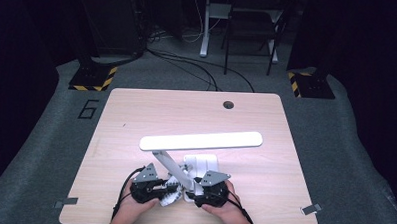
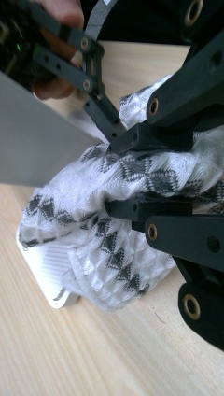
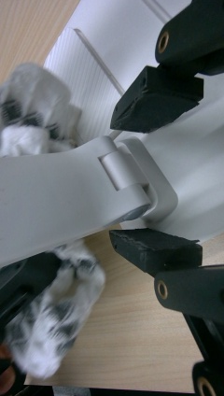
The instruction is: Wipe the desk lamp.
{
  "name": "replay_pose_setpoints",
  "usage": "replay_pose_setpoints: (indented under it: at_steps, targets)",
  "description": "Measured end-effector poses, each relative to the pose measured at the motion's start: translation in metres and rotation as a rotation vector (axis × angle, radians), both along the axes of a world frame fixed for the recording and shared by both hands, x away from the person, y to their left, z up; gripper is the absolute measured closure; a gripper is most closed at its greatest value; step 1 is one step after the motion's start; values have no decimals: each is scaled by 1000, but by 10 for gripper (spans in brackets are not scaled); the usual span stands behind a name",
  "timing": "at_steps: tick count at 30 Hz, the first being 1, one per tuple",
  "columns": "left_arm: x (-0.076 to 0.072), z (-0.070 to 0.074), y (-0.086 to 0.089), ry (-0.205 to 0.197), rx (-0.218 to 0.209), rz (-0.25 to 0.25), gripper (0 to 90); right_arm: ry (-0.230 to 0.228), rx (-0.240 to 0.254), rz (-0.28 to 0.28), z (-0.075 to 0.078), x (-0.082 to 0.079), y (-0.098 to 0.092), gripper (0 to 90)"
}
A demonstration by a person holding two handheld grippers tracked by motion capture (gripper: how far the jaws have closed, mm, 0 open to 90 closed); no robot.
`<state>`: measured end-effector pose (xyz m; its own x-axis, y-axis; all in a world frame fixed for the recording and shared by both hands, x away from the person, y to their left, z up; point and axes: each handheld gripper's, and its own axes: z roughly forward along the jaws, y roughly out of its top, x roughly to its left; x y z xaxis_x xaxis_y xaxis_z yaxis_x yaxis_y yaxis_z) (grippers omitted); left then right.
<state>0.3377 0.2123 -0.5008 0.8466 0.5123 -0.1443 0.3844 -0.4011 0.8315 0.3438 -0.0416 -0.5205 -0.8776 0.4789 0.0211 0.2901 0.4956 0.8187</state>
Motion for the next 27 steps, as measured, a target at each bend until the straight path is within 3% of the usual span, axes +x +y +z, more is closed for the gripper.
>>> replay_pose_setpoints:
  at_steps: [4,12,18,27]
  targets:
    - [5,-7,-3,5,15,13,732,0,0,8,1,1,0,472]
    - [18,-17,-11,30,61,24,732,4,1,1,1,0,-1,480]
    - [25,-23,-16,52,42,40,732,6,4,0,1,-1,-1,484]
    - [36,-23,-18,33,53,69,733,7,6,11,0,0,-3,491]
